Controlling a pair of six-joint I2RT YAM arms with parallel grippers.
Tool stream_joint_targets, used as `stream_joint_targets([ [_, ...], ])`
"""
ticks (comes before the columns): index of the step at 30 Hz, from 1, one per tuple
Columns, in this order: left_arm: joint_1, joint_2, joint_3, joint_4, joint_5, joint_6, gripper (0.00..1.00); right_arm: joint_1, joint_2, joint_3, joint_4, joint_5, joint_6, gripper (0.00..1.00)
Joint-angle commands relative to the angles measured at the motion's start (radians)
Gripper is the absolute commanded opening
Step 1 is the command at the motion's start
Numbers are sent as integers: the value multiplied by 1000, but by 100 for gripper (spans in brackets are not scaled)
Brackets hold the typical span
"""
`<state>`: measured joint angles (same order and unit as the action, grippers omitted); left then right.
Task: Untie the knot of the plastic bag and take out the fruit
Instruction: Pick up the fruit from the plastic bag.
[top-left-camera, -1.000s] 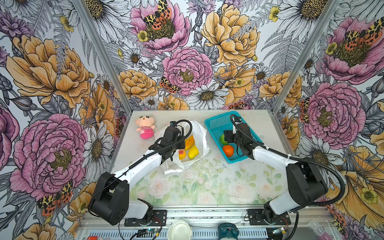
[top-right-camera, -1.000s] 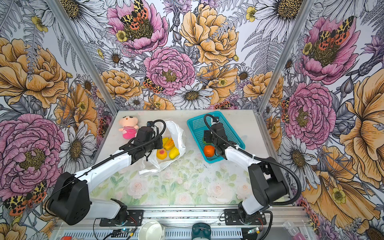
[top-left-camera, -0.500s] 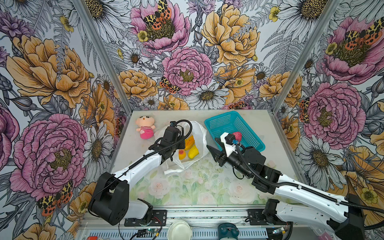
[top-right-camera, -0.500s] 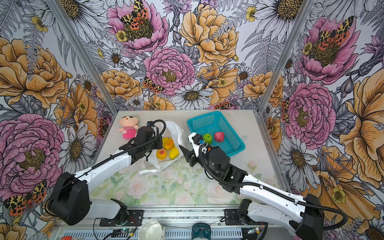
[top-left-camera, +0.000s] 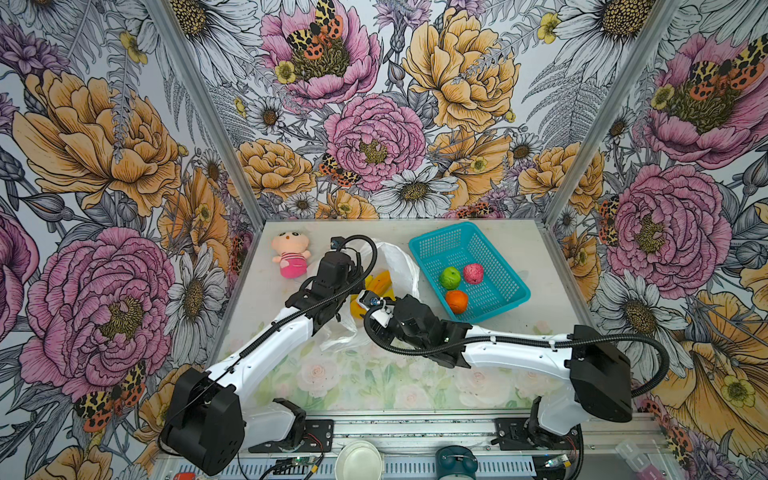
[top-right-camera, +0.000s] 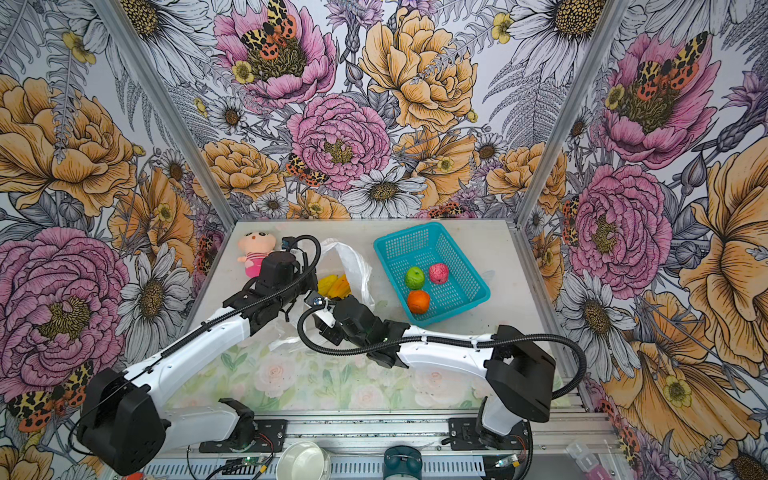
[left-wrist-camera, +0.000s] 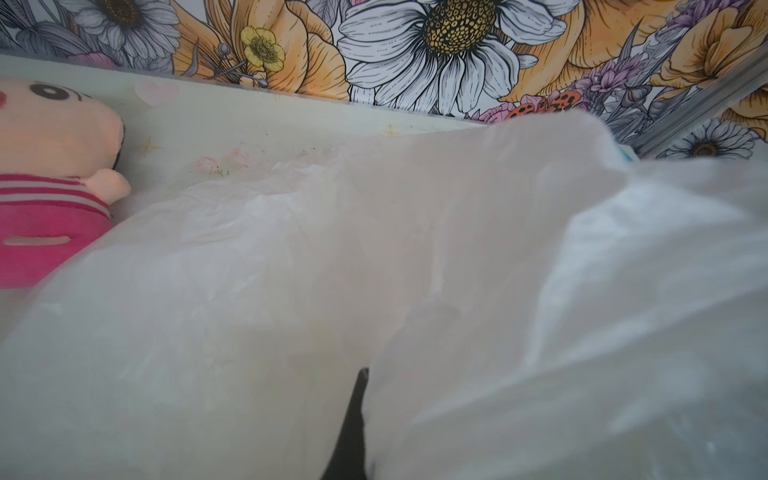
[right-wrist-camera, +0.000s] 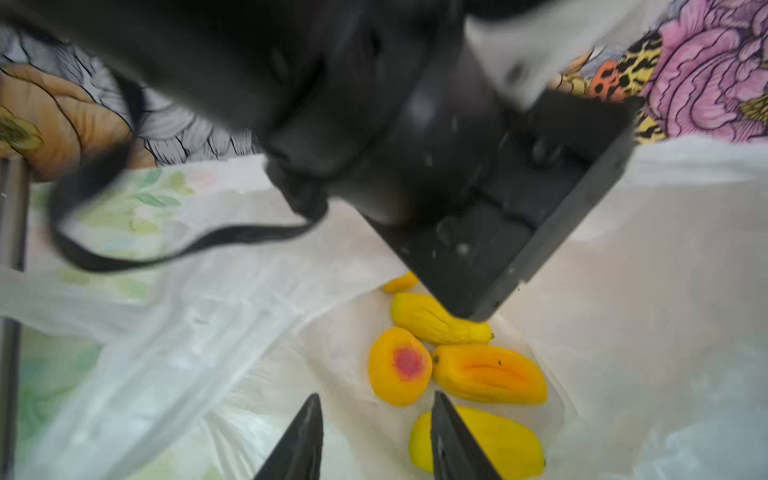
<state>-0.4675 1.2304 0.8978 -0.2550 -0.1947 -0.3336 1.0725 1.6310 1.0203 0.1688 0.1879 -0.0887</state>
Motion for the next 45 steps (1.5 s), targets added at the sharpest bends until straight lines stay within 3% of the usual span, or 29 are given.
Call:
stream_joint_targets([
  [1, -6, -35, -31, 15, -56, 11, 0, -30, 72, 47, 33, 12, -16, 44],
  [4, -7, -62, -45, 26, -67, 8, 0, -45, 148, 62, 65, 10, -33, 47],
  [19, -19, -88, -58, 34, -95, 10, 0, -110, 366, 173, 84, -60, -3, 86],
  [25, -19, -108, -66, 34, -97, 10, 0, -136, 438, 225, 83, -128, 34, 91],
  [32, -22, -107, -66, 38, -98, 10, 0, -159, 510, 280, 84, -192, 82, 85],
  [39, -20, -104, -68, 39, -100, 11, 0, -160, 461, 232, 123, -215, 101, 57],
  [45, -16, -89, -65, 39, -94, 10, 0, -158, 320, 87, 235, -235, 116, 48],
])
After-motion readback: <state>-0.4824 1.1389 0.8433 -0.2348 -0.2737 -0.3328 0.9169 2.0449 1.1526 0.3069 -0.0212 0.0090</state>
